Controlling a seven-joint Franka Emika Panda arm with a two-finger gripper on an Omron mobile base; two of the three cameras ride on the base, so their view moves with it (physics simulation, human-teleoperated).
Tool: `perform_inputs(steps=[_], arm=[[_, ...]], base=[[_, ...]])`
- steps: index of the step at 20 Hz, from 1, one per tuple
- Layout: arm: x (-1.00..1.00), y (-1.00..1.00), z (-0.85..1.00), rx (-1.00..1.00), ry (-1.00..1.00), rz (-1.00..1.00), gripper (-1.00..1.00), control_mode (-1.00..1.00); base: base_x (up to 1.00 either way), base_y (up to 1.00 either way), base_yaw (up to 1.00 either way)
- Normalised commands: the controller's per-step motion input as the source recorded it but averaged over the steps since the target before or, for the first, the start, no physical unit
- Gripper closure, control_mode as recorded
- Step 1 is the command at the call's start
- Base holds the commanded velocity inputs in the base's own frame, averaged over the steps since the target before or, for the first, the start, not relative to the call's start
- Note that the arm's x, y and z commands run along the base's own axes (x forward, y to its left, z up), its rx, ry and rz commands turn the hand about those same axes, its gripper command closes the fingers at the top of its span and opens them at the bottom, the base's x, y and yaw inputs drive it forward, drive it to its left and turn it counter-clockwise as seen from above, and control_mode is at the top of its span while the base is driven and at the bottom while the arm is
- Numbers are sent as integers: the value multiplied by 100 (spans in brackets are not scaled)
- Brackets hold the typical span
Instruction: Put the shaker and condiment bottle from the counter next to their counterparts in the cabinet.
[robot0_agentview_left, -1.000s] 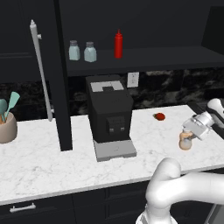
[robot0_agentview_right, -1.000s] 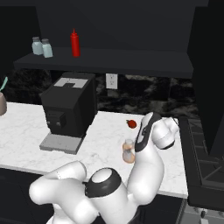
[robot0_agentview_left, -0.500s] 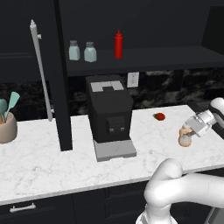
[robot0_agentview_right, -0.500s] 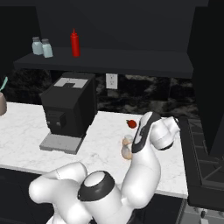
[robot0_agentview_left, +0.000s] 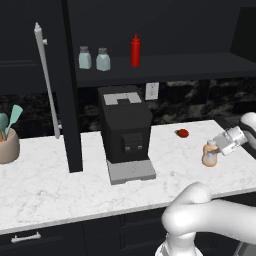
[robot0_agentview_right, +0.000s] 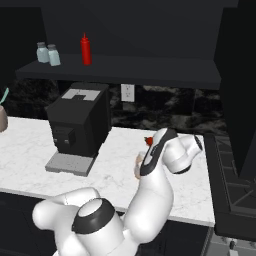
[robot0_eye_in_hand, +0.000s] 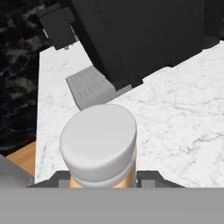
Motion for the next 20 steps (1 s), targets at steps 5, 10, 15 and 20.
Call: perform_inputs(steps=[5, 10, 15, 20], arm=[[-16, 4, 17, 0, 0, -13, 100, -100], [-10, 0, 24, 0, -1, -11, 100, -100], [-3, 0, 37, -1, -3, -8, 100, -100], [-2, 0, 39, -3, -8, -7, 100, -100]], base=[[0, 0, 0], [0, 0, 0], [0, 0, 0], [0, 0, 0]])
